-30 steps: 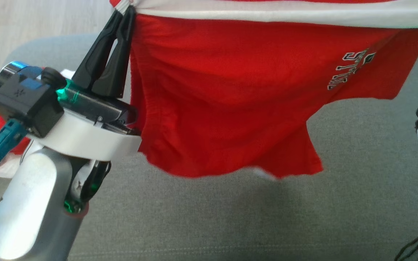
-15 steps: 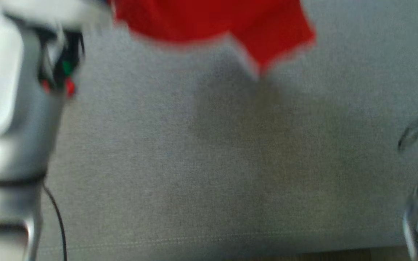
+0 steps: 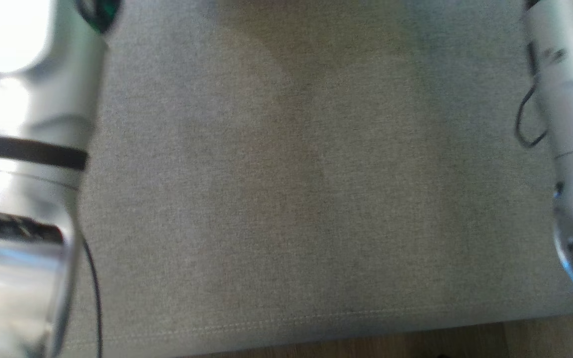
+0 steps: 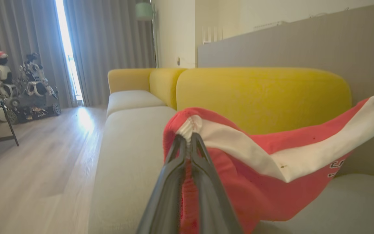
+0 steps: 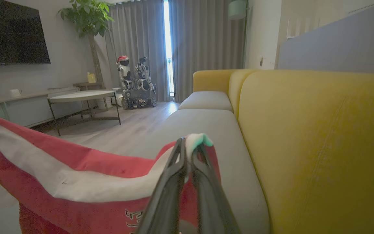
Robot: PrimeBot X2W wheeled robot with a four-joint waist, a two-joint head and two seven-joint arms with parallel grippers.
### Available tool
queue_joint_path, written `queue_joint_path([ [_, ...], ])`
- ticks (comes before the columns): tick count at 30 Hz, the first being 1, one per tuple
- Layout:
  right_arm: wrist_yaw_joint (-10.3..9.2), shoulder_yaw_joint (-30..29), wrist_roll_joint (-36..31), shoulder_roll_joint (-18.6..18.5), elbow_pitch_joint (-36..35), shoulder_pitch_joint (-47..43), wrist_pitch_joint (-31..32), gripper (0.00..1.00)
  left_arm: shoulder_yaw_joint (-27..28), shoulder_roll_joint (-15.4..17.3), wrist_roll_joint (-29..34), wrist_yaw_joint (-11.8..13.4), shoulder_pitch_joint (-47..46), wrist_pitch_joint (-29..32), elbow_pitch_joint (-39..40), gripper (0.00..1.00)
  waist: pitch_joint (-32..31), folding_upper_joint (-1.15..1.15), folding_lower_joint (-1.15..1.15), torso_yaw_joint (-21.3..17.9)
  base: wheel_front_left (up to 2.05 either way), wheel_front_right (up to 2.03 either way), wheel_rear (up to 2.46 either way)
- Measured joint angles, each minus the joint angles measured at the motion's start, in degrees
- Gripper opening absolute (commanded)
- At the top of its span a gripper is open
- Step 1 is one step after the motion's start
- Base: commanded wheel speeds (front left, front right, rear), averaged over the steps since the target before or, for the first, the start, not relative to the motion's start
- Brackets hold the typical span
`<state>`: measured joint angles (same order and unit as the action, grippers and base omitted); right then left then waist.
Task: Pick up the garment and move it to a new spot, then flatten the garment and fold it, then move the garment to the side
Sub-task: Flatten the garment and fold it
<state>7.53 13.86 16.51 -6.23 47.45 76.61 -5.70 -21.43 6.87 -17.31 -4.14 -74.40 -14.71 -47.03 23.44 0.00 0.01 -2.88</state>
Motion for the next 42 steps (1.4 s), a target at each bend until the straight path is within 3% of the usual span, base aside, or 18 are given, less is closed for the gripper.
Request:
queue_joint_path([
  [6, 0.00, 2.20, -0.12, 1.68, 14.63, -4.03, -2.80, 0.00, 1.53, -3.65, -1.23, -0.41, 8.71, 0.00, -9.06, 0.00, 1.58, 0.00, 0.00, 0.98, 0.00, 0.00, 0.00],
  [9, 0.00, 2.55, 3.21, 1.97, 18.75, -9.18, -4.48, 0.00, 2.13, -4.55, -2.86, -0.43, 14.42, 0.01, -13.33, 0.00, 1.34, 0.00, 0.00, 1.49, 0.00, 0.00, 0.00],
  [13, 0.00, 4.21, 9.01, 2.10, 20.03, -16.10, -5.80, 0.00, 2.30, -5.45, -4.13, -0.99, 19.57, 0.02, -14.37, 0.00, 0.50, 0.00, 0.01, 2.48, 0.00, 0.00, 0.00],
  [18, 0.00, 5.65, 13.32, 2.18, 17.95, -22.37, -7.60, 0.00, 3.45, -5.48, -5.87, -1.57, 26.94, 0.02, -7.44, 0.00, -2.18, 0.00, 0.00, 2.92, 0.00, 0.00, 0.00],
  [29, 0.00, 5.19, 17.22, -0.19, 0.80, -48.76, -8.51, 0.00, 2.24, -4.86, -4.08, -0.56, 50.96, 0.04, 9.40, 0.00, -11.34, 0.00, 0.00, 2.27, 0.00, 0.00, 0.00],
  [33, 0.00, 0.83, 14.83, -0.24, -9.28, -60.79, -8.43, 0.00, 3.01, -3.30, -2.22, 0.48, 61.50, 0.04, 18.18, 0.00, -15.02, 0.00, -0.01, 1.36, 0.00, 0.00, 0.00],
  [42, 0.00, -7.50, 6.92, 3.34, -35.17, -86.15, 4.14, 0.00, 3.03, -0.78, -2.10, 5.58, 78.94, 3.60, 32.29, 0.00, -20.36, 0.00, -0.01, 1.76, 0.00, 0.00, 0.00],
])
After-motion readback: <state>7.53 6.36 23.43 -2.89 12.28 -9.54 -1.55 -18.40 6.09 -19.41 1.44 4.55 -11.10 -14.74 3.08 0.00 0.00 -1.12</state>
